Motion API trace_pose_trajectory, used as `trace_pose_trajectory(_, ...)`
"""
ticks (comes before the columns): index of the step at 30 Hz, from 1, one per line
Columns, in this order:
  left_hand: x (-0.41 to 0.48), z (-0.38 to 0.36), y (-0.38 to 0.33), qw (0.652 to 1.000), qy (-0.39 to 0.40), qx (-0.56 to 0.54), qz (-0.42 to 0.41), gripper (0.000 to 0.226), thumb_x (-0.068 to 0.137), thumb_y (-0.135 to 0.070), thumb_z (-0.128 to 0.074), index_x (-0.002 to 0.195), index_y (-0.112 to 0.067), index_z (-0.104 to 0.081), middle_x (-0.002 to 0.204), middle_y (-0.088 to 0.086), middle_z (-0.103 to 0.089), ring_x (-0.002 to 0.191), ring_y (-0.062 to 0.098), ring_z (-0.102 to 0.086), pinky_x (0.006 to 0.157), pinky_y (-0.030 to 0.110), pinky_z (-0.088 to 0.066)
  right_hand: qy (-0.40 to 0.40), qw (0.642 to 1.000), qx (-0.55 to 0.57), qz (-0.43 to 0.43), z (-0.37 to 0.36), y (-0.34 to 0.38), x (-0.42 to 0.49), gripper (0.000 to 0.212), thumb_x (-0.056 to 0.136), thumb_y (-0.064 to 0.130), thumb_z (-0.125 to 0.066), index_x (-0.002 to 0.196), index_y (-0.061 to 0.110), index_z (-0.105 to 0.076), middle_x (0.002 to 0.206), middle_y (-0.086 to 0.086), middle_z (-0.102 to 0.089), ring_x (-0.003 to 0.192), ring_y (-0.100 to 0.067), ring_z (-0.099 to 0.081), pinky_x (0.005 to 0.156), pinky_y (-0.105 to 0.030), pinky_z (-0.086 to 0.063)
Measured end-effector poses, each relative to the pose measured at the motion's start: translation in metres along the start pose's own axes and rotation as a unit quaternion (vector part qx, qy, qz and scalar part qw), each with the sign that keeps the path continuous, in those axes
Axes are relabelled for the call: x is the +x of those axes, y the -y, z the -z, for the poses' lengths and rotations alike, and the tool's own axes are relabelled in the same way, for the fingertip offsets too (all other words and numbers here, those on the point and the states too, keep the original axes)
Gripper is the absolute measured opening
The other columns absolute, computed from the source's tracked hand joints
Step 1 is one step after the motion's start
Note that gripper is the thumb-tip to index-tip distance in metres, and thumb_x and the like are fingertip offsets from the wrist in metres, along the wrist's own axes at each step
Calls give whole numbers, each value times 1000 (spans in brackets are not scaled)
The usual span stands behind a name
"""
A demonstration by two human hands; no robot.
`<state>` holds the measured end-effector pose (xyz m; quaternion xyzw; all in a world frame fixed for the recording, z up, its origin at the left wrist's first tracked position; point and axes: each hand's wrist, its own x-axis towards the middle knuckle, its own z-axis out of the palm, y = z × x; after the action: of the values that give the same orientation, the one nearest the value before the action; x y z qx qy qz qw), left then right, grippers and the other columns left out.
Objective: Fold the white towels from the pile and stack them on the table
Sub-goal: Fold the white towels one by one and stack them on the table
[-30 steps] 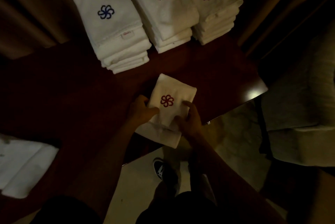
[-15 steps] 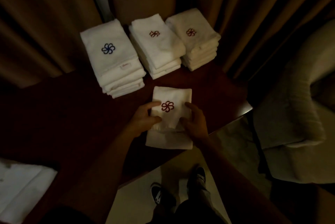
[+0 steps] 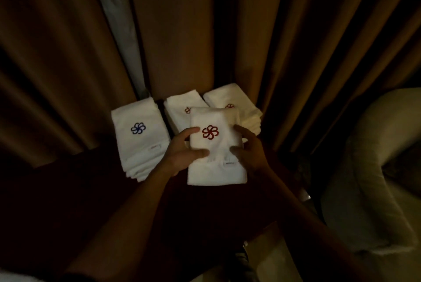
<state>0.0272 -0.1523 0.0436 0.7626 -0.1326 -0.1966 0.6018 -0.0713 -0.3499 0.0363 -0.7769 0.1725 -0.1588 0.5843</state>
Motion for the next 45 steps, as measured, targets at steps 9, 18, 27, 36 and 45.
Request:
trace_pose_trajectory(9,86,18,-6,993,-111,3,33,80,61,-18,-95,131,-30,-59,133,-3,-60,121,15,-58,103,43,-51,124,990,57,-31,-19,13,138,59,84,-14,-61,132,20,-59,119,13,-55,115,-16,-57,101,-36,-52)
trace_pose_trajectory(18,149,37,7,975,-196,-7,105,95,47,-41,-94,133,-36,-55,138,-4,-56,123,19,-56,101,46,-52,224,974,6,-21,-70,0,242,63,82,-8,-60,137,20,-56,139,-10,-51,125,-22,-55,104,-41,-50)
trace_pose_trajectory(27,170,23,14,960,-202,98,166,77,73,-23,-87,135,-29,-42,147,4,-37,132,22,-44,109,32,-41,284,946,-154,-27,-85,-22,262,72,75,-2,-64,143,14,-49,141,-16,-42,128,-30,-49,106,-35,-47)
trace_pose_trajectory(36,174,9,15,901,-188,379,98,94,90,-73,-37,159,-18,-4,167,-2,11,152,16,12,124,48,-4,307,869,-352,161,-87,-20,260,88,93,70,-40,159,17,-16,168,1,-2,154,-23,-5,120,-56,-17)
trace_pose_trajectory(45,188,6,30,880,-196,422,101,86,92,-72,-35,158,-20,-17,167,2,-3,153,26,1,122,54,-9,308,854,-390,152,-87,-33,276,86,88,73,-28,157,22,-24,167,4,-10,153,-25,-3,121,-56,-12)
